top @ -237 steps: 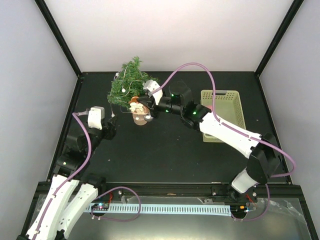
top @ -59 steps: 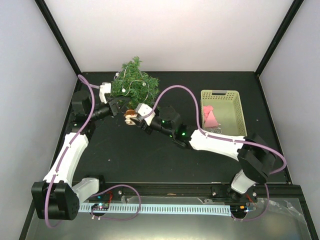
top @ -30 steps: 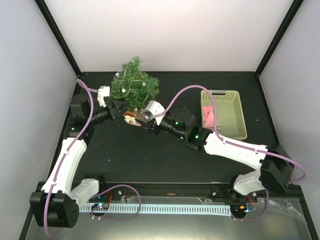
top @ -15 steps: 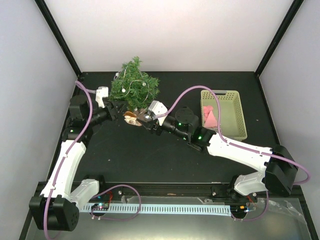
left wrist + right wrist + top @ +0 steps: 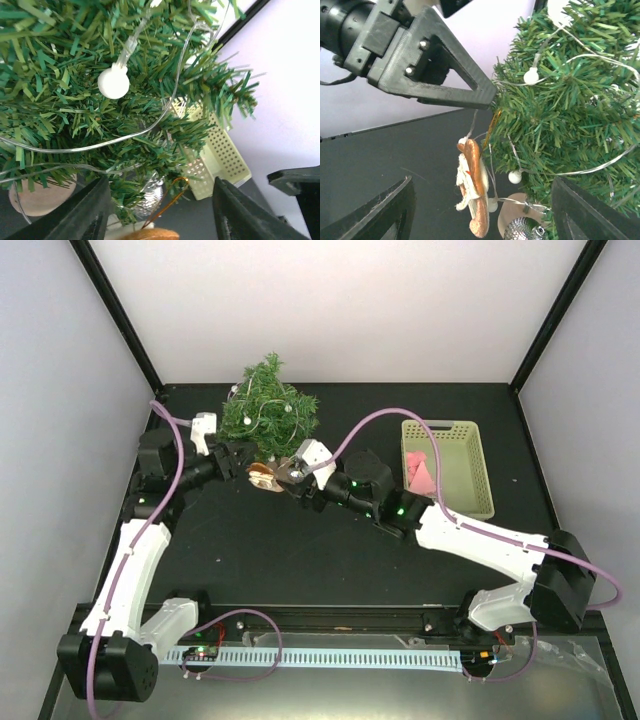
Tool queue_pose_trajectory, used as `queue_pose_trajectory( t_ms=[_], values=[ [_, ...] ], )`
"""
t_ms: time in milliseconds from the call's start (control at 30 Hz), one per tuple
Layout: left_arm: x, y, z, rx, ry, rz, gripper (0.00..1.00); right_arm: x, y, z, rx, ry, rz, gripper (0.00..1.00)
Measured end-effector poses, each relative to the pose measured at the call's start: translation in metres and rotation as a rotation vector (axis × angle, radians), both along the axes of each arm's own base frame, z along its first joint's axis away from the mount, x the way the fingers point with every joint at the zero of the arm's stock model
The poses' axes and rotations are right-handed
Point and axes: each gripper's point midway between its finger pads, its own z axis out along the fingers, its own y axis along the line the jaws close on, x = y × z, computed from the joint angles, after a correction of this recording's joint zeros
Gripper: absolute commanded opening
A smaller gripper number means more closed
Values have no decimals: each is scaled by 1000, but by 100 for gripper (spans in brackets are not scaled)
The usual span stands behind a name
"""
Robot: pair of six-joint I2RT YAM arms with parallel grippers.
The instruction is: Decorate the small christmas tree
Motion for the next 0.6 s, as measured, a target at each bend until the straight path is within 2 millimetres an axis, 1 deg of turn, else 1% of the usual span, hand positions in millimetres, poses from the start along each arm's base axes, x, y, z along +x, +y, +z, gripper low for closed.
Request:
queue_pose_trajectory(
  t_ms=[33, 67, 100, 133, 167, 200, 267, 367, 433, 500, 533, 600],
  values=[
    [0, 1, 2, 3, 3, 4, 69, 1, -1, 0, -14, 27, -12, 77],
    [-1, 1, 4, 11, 2, 8, 73, 2, -2, 3, -23, 57, -23, 85],
    [-2, 3, 9, 20, 1, 20, 76, 3, -4, 9, -28, 84, -36, 98],
    [-4, 6, 17, 34, -13, 35, 83, 3, -6, 17, -23, 108, -48, 100],
    [-7, 8, 24, 46, -33, 47, 93, 1, -10, 27, -10, 126, -57, 100],
    [-11, 11, 33, 57, -64, 66, 98, -1, -17, 36, 3, 137, -69, 100],
    [-21, 14, 47, 69, -118, 89, 99, -6, -34, 50, 29, 157, -101, 100],
    [-32, 18, 54, 94, -154, 119, 99, -5, -58, 58, 42, 181, -187, 100],
    [-35, 21, 51, 130, -161, 136, 99, 4, -75, 52, 26, 199, -279, 100],
    [-38, 21, 43, 177, -165, 147, 99, 20, -94, 36, -10, 229, -378, 100],
    [-39, 21, 35, 203, -159, 148, 99, 31, -106, 26, -29, 249, -438, 100],
    [-42, 21, 20, 248, -140, 157, 99, 55, -138, 5, -65, 291, -569, 100]
  ],
)
